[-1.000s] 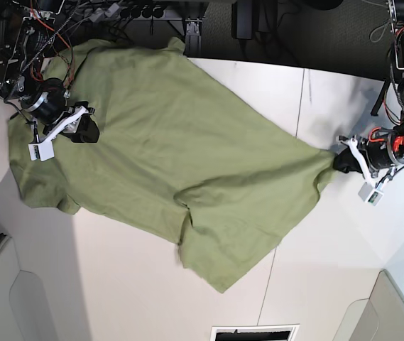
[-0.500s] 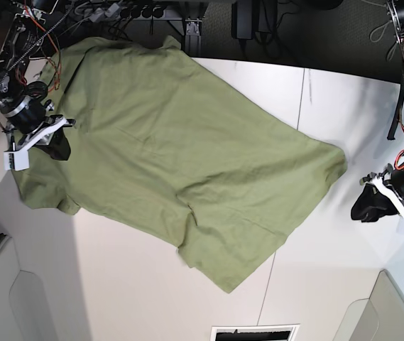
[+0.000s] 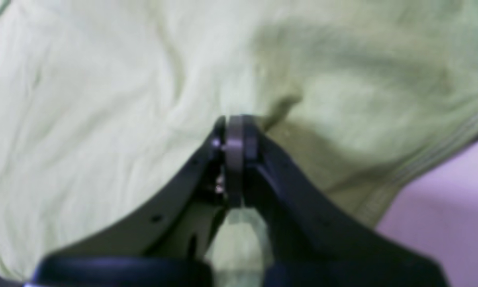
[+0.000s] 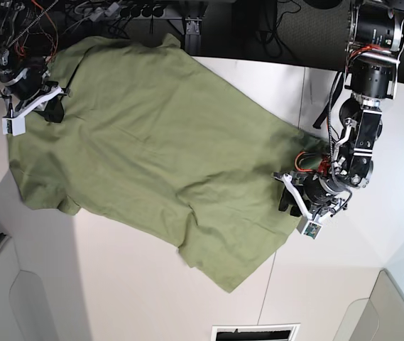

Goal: Layout the t-shirt on the table in an organized manner, then fold the t-shirt properly
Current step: 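Release the fabric and regrasp the shirt side with the left gripper, then pull the shirt side outward with the left gripper to flatten it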

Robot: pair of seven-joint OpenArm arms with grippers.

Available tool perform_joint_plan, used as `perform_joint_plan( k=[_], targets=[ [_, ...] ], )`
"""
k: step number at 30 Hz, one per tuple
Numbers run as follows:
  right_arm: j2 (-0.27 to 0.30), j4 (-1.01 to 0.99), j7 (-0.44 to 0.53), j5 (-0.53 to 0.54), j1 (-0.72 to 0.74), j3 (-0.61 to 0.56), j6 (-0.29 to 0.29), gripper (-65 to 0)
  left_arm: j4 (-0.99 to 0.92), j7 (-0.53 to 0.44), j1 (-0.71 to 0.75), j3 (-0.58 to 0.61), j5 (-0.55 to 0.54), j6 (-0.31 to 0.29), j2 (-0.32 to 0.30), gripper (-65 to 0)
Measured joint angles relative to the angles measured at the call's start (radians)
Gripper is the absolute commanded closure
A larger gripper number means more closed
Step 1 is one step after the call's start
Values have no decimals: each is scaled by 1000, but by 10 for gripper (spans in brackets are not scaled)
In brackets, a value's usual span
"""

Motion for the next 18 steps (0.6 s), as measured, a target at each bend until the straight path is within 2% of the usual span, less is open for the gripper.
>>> perform_joint_plan(
  k=[4,10,15,18],
  targets=[
    [18,-79,21,0,61,-7,8,0,-168,-45,-65,4,-15,-13,-2,-215],
    [96,-280,34,-1,241,-95,11,0,-322,-95,-117,1,-42,-32,-54,-215],
    [105,-402,40,-29,372,-171,10,0,-335,9,-116,-2,-141,-35,-137,-215],
    [99,-442,31,-57,439,-214,3,0,-335,83,-117,-6,-201,-50,-156,-215]
  ],
)
